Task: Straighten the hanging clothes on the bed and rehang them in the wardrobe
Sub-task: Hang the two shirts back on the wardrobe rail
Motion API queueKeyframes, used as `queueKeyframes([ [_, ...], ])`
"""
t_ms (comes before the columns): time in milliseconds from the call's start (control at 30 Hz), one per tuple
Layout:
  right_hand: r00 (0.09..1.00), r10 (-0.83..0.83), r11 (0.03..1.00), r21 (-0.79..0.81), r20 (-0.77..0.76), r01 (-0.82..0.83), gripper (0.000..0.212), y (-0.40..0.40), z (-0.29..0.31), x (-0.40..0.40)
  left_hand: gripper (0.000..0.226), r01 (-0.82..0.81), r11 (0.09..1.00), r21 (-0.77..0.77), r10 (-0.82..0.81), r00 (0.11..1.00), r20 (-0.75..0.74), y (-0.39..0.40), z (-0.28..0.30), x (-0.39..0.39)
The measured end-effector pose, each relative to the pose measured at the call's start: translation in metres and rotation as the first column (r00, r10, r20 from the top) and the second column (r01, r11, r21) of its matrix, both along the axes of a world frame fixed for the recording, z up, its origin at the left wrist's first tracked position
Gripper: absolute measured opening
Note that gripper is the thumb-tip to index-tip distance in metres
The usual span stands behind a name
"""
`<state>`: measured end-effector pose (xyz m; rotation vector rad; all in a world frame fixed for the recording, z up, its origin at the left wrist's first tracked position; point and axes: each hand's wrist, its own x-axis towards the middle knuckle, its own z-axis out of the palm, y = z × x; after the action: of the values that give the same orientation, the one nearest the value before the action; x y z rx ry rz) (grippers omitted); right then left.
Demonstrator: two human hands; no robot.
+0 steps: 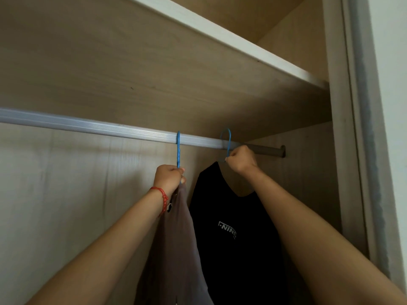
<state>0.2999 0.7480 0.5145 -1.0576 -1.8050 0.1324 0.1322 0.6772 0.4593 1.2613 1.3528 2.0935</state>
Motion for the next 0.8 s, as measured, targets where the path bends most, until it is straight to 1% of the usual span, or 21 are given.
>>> queueKeyframes([
  [167,0.996,0.013,0.997,-0.083,0.092,-0.006,0.022,0.01,-0.014,-0.005,0.024,-0.001,1.0,-0.02,0.001,1.0,0.003,-0.002,-0.001,-0.005],
  [267,0.997,0.026,0.999,-0.043,0.067,-0.023,0.023,0.01,-0.029,-0.007,0.025,-0.032,0.999,-0.032,0.031,0.999,-0.025,-0.005,-0.001,-0.005],
  [333,0.999,0.016,1.0,-0.019,0.052,-0.015,0.022,0.007,-0.033,-0.006,0.029,-0.07,0.997,-0.04,0.066,0.995,-0.077,-0.008,-0.001,-0.005],
  [433,0.999,0.004,0.999,-0.038,0.049,-0.002,0.024,0.003,-0.04,0.001,0.034,-0.14,0.988,-0.058,0.129,0.978,-0.167,-0.012,-0.001,-0.004],
  [500,0.998,-0.037,0.999,-0.038,0.04,0.039,0.026,0.003,-0.047,0.007,0.032,-0.175,0.982,-0.067,0.159,0.967,-0.198,-0.013,-0.003,-0.003],
  [567,0.997,-0.082,0.996,-0.039,0.009,0.083,0.027,0.003,-0.052,0.015,0.027,-0.186,0.98,-0.073,0.168,0.964,-0.205,-0.014,-0.007,-0.002],
  [700,0.99,-0.136,0.988,-0.077,-0.026,0.134,0.029,0.008,-0.053,0.022,0.031,-0.19,0.98,-0.052,0.177,0.965,-0.195,-0.013,-0.009,0.002],
  [800,0.982,-0.178,0.978,-0.121,-0.069,0.169,0.028,0.019,-0.051,0.026,0.026,-0.192,0.98,-0.051,0.18,0.966,-0.183,-0.012,-0.007,0.006],
])
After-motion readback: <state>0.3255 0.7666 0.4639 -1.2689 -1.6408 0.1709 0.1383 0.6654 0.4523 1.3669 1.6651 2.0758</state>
